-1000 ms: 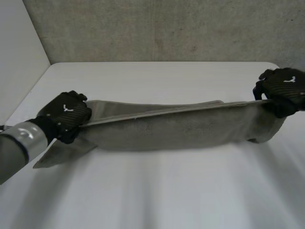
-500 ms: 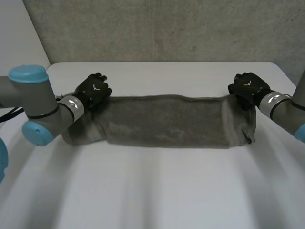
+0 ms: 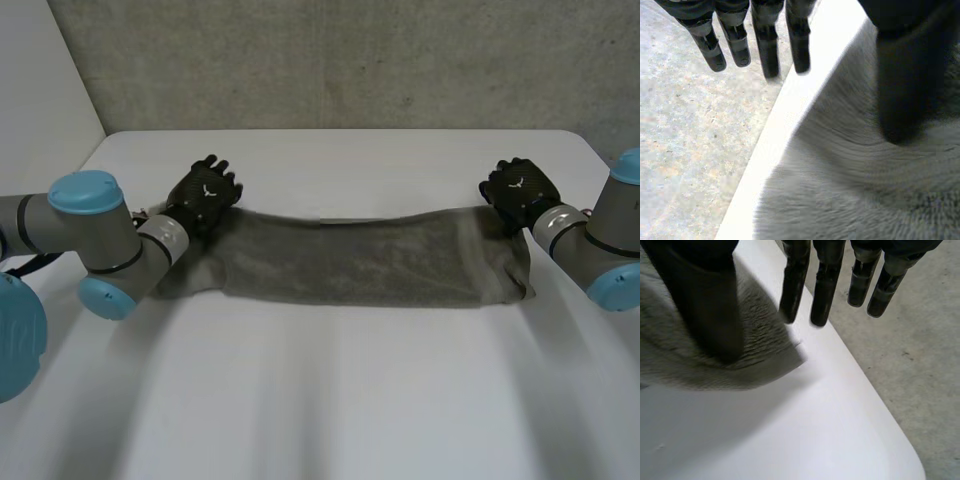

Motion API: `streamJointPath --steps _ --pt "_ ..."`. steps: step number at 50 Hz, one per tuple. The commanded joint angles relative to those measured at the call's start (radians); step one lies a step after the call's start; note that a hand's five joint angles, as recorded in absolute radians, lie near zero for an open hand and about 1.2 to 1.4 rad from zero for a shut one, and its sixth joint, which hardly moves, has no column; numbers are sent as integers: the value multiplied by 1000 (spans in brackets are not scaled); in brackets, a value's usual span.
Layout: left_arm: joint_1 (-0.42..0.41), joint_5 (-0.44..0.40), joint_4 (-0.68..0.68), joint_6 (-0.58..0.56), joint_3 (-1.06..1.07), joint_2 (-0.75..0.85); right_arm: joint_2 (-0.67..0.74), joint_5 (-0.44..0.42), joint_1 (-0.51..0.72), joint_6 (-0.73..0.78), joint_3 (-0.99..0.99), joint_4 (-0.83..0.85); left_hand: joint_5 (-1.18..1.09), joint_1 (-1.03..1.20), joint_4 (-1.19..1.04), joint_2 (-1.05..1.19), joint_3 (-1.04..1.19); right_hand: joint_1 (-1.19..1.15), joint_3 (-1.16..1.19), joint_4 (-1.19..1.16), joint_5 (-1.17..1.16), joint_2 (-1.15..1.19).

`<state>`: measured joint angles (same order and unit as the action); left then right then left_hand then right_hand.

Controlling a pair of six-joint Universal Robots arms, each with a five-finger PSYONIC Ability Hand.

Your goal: Fold the towel.

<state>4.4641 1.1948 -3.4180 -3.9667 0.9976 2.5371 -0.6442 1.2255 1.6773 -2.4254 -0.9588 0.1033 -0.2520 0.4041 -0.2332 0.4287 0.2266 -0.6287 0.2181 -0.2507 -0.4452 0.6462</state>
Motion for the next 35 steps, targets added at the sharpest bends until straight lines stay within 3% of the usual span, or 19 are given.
streamJointPath --steps 1,8,16,24,29,35 --pt "1 66 -85 14 64 -89 -20 57 2 -18 -21 55 234 -211 59 -236 -52 454 -44 76 445 -472" --pt "4 77 -139 57 136 -193 -139 66 2 -110 -122 105 237 -214 59 -239 -52 454 -44 76 445 -472" --pt "24 75 -133 192 265 -347 -309 66 -5 -182 -263 104 234 -211 59 -236 -52 454 -44 76 445 -472" --pt "101 78 -70 378 586 -570 -514 48 -14 -268 -489 67 195 -173 59 -198 -52 454 -44 76 445 -472" --pt "101 85 -38 428 708 -597 -560 14 -16 -271 -624 42 172 -150 59 -174 -52 283 -44 76 274 -300" --pt "86 89 -36 429 766 -587 -552 -41 -18 -232 -742 74 140 -117 59 -142 -52 233 -44 76 224 -250"
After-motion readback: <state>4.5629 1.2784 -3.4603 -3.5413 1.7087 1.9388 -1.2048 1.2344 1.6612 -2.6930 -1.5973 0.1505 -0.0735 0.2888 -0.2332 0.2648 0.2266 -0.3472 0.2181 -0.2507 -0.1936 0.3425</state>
